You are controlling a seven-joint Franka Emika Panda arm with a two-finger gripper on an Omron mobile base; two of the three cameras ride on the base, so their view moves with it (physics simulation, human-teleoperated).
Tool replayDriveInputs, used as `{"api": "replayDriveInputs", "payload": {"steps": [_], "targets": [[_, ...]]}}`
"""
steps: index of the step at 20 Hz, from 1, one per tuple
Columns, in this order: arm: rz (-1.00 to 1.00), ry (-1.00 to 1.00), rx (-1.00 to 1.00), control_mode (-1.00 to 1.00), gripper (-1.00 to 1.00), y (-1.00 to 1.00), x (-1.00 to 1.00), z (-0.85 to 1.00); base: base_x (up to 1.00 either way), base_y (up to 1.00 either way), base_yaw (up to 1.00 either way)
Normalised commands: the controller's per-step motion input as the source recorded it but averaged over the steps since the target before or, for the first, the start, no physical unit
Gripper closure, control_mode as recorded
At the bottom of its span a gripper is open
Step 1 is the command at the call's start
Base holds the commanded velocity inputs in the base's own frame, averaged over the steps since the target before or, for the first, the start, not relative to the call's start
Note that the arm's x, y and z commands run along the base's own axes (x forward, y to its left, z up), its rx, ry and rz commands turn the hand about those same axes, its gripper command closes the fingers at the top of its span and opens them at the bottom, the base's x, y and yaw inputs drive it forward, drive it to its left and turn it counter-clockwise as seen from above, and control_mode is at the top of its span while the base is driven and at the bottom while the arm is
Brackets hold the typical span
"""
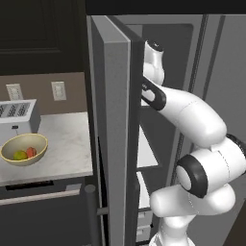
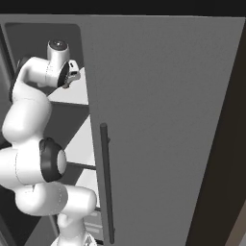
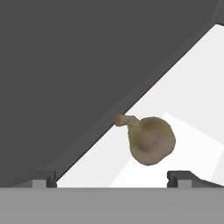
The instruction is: Take the sweet potato, orange, and garlic from the freezer and place them in the bowl on the counter.
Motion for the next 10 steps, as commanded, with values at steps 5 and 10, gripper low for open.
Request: {"api": "replayDriveInputs", "payload": {"steps": [5, 10], "targets": [[0.00, 0.00, 0.00, -1.00, -1.00, 0.02, 0.25, -0.12, 0.00, 0.00, 0.00], [0.00, 0.00, 0.00, -1.00, -1.00, 0.00, 0.23, -0.15, 0.00, 0.00, 0.00]]}}
